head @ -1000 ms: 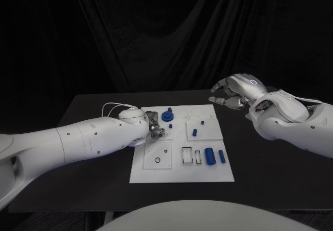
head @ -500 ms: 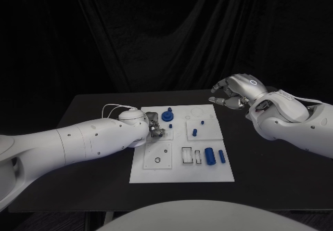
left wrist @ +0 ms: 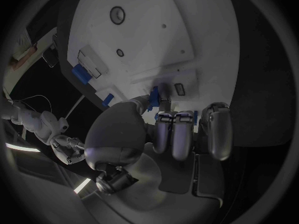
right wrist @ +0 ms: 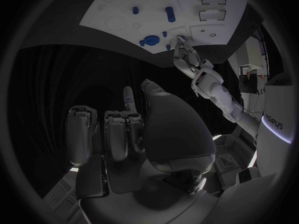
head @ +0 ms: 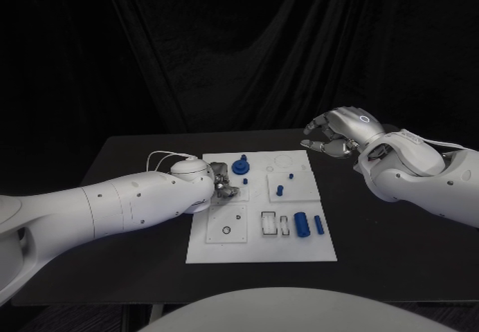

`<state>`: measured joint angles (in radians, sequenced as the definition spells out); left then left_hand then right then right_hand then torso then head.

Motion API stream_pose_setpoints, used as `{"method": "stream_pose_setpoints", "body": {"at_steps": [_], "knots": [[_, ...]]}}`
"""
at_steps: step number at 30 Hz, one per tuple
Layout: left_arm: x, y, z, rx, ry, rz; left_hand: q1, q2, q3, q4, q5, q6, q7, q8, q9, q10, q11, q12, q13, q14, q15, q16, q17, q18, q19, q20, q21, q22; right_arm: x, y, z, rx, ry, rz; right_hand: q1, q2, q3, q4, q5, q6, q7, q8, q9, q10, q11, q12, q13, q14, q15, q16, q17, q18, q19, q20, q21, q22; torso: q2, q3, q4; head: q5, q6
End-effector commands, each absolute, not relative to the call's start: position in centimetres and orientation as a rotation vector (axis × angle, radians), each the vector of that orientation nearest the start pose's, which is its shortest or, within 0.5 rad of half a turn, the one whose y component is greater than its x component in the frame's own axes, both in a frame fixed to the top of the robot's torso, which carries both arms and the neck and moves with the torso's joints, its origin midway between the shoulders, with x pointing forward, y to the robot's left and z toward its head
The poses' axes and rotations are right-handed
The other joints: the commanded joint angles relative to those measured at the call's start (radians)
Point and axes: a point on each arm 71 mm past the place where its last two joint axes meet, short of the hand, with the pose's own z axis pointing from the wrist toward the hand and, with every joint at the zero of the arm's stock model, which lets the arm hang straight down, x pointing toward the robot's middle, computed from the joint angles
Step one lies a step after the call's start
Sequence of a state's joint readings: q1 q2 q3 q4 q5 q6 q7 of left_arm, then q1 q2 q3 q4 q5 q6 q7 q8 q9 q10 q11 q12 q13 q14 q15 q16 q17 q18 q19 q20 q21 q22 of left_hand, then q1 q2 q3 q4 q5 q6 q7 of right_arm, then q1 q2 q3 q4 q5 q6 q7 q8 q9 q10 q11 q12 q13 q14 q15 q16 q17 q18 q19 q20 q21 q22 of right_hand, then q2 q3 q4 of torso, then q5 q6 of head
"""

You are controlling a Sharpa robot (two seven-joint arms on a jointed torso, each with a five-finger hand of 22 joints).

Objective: Assemble the parts on the task board

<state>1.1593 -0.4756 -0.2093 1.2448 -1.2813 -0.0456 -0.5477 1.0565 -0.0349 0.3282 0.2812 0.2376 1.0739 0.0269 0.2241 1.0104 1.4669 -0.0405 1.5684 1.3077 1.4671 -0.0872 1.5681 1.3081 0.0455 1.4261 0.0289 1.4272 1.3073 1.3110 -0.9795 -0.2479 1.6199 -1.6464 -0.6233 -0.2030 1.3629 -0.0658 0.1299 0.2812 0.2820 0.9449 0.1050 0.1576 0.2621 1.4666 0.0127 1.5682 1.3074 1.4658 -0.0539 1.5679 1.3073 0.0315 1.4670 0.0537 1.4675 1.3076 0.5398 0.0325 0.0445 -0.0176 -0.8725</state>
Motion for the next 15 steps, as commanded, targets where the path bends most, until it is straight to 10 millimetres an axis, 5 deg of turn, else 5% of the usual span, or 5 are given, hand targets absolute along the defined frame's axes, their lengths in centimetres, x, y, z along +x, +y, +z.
{"method": "stream_pose_setpoints", "body": {"at_steps": [1,15], "knots": [[48.27,11.51,-30.41,0.059,2.249,-0.257,-0.020,0.004,-0.024,0.004,-0.031,0.002,0.009,-0.011,-0.005,0.104,0.010,0.002,0.263,0.104,0.010,0.003,0.263,0.012,-0.006,0.006,-0.009,0.072,45.77,-24.75,-18.13,-0.210,1.446,0.447,0.011,-0.002,0.008,-0.002,0.016,0.009,-0.002,-0.006,-0.002,0.104,0.006,0.003,0.263,0.105,0.007,0.003,0.263,-0.004,0.052,0.009,-0.004,0.227,0.000,-0.0005,0.0006,0.000,0.000],[48.36,12.15,-30.57,0.049,2.253,-0.242,-0.070,0.026,-0.090,0.010,-0.063,0.009,0.011,-0.029,-0.010,0.104,0.013,0.002,0.263,0.104,0.012,0.003,0.263,0.014,-0.011,0.009,-0.019,0.067,45.77,-24.86,-18.28,-0.208,1.461,0.437,0.023,-0.002,0.016,-0.004,0.051,0.015,-0.002,-0.011,-0.005,0.104,0.006,0.003,0.263,0.105,0.007,0.003,0.263,-0.004,0.052,0.009,-0.005,0.227,-0.001,0.0002,0.0006,0.001,0.000]]}}
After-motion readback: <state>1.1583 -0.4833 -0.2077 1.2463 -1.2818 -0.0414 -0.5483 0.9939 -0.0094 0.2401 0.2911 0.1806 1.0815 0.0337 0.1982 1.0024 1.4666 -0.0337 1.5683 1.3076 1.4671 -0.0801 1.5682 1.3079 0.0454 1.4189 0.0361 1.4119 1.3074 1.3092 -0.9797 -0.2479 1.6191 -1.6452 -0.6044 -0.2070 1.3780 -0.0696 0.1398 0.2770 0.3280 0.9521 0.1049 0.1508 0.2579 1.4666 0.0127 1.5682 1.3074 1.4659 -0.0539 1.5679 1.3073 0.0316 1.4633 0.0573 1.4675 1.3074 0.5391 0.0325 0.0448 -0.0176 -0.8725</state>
